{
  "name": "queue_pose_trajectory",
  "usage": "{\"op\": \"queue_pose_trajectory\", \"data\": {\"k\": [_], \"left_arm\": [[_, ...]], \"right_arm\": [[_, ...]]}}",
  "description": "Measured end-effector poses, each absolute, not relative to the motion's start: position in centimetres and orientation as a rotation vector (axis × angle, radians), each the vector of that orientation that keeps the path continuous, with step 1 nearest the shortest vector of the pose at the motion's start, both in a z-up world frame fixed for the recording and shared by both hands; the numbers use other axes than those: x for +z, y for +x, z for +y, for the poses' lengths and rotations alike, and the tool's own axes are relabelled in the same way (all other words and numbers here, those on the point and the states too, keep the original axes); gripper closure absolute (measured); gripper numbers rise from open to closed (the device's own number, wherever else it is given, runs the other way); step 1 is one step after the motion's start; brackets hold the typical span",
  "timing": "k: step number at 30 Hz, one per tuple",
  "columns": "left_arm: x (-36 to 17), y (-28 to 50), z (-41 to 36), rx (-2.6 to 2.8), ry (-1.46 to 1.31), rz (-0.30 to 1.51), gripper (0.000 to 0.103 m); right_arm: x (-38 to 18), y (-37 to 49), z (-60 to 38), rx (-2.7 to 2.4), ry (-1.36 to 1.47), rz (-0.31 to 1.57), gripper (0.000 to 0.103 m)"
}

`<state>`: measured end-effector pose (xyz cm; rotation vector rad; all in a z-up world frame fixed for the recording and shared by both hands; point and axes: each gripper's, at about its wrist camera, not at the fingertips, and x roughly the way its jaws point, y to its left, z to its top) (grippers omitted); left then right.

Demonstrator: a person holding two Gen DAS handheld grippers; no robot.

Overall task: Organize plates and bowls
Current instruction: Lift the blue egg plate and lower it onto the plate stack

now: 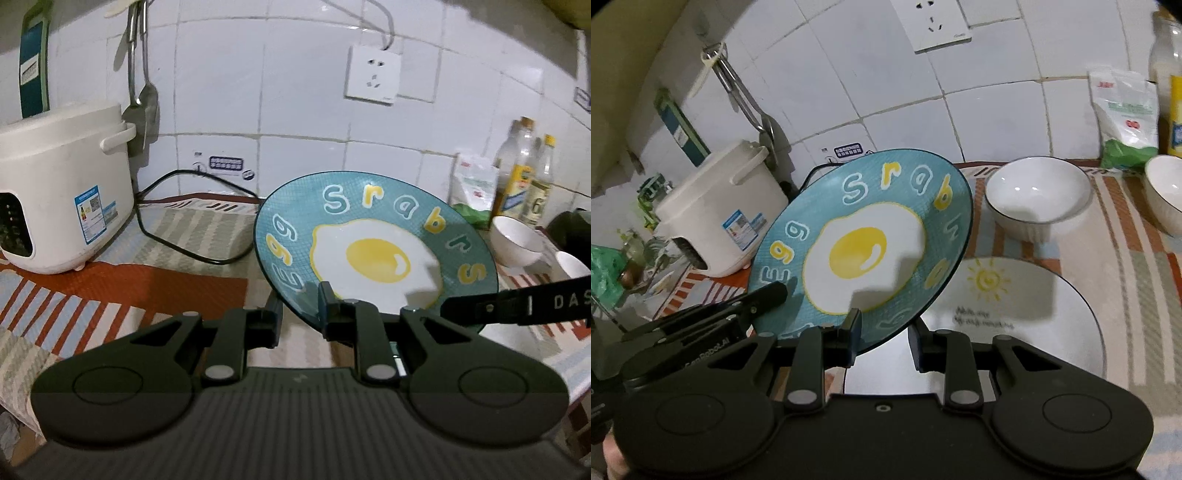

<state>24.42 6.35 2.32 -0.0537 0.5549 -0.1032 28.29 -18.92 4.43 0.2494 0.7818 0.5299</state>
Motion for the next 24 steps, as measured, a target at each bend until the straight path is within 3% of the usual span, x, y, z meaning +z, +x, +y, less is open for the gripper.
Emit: {"op": "queue_pose_trajectory", "data": {"k": [12,24], "left_arm": [[1.1,19.8,3.0,-0.156,-0.038,0.541,0.085],[-1.1,20.1,0.8,-0.180,-0.037,0.604,0.085]], "right_arm": [[2.9,23.8,-22.5,0.521,0.262,0.773,0.071],[0.5,23.5,-24.7,0.485,0.275,0.811,0.071]]}}
